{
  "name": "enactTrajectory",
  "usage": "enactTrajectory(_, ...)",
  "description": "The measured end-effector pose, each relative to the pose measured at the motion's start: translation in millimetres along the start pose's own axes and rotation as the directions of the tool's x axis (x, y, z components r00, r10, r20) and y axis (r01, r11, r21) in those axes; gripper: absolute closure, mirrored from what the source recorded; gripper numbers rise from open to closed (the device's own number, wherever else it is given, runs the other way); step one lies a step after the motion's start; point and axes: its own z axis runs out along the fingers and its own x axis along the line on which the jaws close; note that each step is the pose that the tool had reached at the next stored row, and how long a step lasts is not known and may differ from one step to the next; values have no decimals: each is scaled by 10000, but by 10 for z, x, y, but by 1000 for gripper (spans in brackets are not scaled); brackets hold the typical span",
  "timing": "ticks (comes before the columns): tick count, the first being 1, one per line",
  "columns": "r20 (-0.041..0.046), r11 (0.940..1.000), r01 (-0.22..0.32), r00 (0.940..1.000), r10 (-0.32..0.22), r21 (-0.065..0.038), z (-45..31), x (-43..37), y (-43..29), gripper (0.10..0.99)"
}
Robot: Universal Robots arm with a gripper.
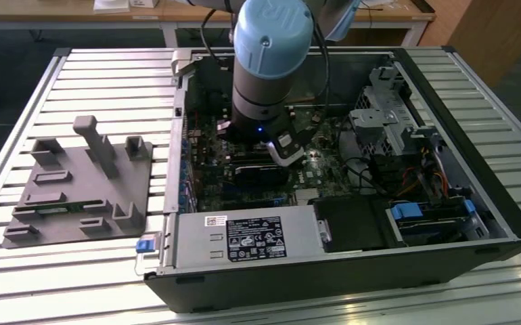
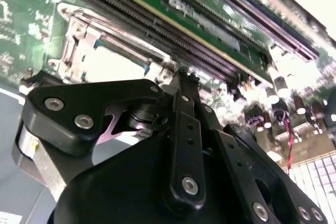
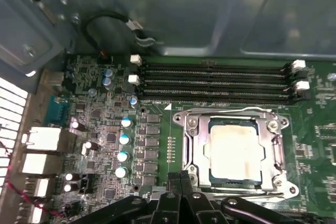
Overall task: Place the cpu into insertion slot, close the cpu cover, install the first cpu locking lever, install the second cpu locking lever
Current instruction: 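Install the second cpu locking lever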
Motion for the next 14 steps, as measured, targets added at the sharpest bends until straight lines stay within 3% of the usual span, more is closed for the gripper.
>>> enactTrajectory(3,0,10000,0,10000,0,1,-102,3,36,980)
enactTrajectory(9,2,10000,-6,10000,6,0,-219,3,78,980)
enactTrajectory(14,11,10000,-30,10000,30,-3,-365,7,130,980)
